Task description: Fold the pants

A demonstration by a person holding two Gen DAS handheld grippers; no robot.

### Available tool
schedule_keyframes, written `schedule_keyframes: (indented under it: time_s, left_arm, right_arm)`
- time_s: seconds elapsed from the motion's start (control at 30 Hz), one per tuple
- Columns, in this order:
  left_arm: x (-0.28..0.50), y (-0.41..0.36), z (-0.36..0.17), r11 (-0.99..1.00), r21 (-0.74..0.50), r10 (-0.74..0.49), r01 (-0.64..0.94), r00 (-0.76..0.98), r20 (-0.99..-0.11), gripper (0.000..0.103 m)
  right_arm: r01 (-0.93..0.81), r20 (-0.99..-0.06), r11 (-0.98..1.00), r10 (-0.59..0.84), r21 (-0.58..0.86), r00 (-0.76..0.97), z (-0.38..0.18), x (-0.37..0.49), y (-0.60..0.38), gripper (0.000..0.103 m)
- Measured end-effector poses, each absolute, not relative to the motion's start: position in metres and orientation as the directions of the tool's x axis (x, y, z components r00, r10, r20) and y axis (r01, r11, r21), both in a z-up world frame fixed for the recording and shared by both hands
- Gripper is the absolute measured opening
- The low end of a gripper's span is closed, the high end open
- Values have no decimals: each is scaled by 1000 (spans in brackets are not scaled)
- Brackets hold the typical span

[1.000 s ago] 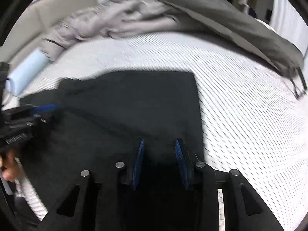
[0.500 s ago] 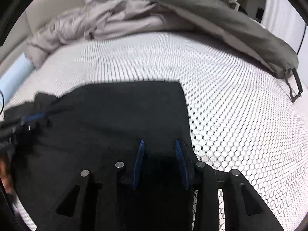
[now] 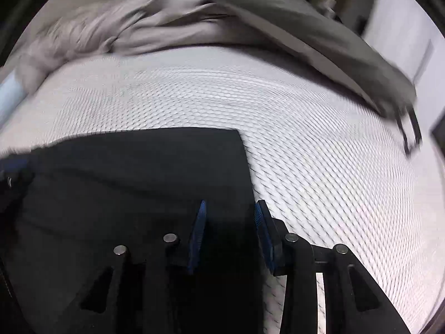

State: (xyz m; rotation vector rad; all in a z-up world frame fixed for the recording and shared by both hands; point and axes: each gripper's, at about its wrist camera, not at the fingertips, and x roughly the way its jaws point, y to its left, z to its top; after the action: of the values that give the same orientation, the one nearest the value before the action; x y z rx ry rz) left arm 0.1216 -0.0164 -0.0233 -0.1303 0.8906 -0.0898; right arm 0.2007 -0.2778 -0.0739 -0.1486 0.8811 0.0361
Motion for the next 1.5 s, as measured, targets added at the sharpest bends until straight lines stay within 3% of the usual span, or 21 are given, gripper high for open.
schedule_keyframes:
  time_s: [0.03, 0.13, 0.2, 0.27, 0.37, 0.5, 0.53, 0.63, 0.77, 0.83, 0.87, 0.9, 1.0, 1.07, 1.13, 1.23, 1.3, 1.37, 1.43, 1.5]
  left_arm:
    - [105, -24, -16, 981, -176, -185, 78, 638, -747, 19]
    - [75, -49, -11, 969, -170, -245, 178, 650, -719, 27]
    - [67, -72, -21, 961, -129, -255, 243, 611, -749, 28]
    - [62, -83, -36, 965, -83, -220, 250, 589, -778, 28]
    - [58, -76, -46, 965, -104, -229, 241, 579, -783, 28]
    - [35, -56, -43, 981, -64, -162, 182, 599, -784, 28]
    - [33, -49, -44, 983, -65, -156, 171, 601, -784, 31]
    - [7, -30, -38, 990, -112, -141, 86, 622, -770, 43]
    - [-17, -31, -43, 991, -124, -131, 54, 624, -770, 44]
    - [-21, -32, -49, 993, -114, -116, 43, 621, -775, 44]
    - [-19, -32, -52, 994, -103, -108, 44, 624, -774, 45]
    - [-22, -33, -52, 995, -93, -100, 44, 628, -772, 45]
    - [-25, -32, -54, 995, -92, -103, 50, 629, -771, 47]
    - [-24, -29, -55, 994, -90, -108, 61, 627, -771, 50]
    - [-25, -24, -57, 994, -94, -112, 61, 620, -777, 54]
    - [-33, -14, -53, 989, -135, -138, 53, 615, -776, 54]
    - [-42, -2, -44, 985, -165, -165, 58, 622, -766, 54]
    - [-53, 22, -31, 983, -182, -151, 18, 643, -751, 56]
    - [-67, 64, -24, 969, -229, -113, -91, 663, -740, 66]
    - [-76, 98, -28, 947, -272, -101, -169, 647, -756, 66]
  right_arm:
    - [-116, -766, 993, 47, -36, 642, -66, 189, -283, 36]
    - [-232, -735, 972, 136, -30, 664, -56, 152, -265, 46]
    - [-356, -746, 935, 247, 15, 619, -62, 128, -240, 46]
    - [-348, -717, 928, 153, -132, 680, -65, 109, -222, 46]
    - [-385, -787, 912, 133, -140, 602, -85, 108, -232, 46]
    - [-208, -754, 961, -1, -183, 656, -77, 100, -302, 47]
    - [-183, -750, 974, 22, -132, 661, -71, 93, -320, 47]
    - [-159, -758, 955, 295, 250, 582, -68, 82, -374, 47]
    - [-209, -713, 836, 543, 507, 444, -85, 72, -387, 47]
    - [-208, -701, 830, 550, 517, 454, -89, 69, -382, 41]
    - [-221, -710, 849, 524, 479, 471, -89, 66, -378, 20]
    - [-229, -712, 856, 513, 463, 480, -87, 64, -373, 13]
    - [-293, -667, 854, 518, 429, 535, -64, 47, -367, 7]
    - [-291, -692, 867, 499, 405, 523, -67, 38, -368, 7]
    - [-252, -767, 907, 421, 338, 484, -87, 56, -358, 14]
    - [-250, -736, 887, 461, 387, 495, -81, 50, -365, 21]
    - [-266, -714, 897, 442, 353, 542, -69, 40, -367, 39]
    - [-279, -701, 896, 444, 345, 558, -66, 31, -371, 49]
    - [-279, -702, 890, 455, 359, 548, -65, 34, -365, 49]
    - [-277, -711, 891, 453, 359, 537, -72, 27, -370, 49]
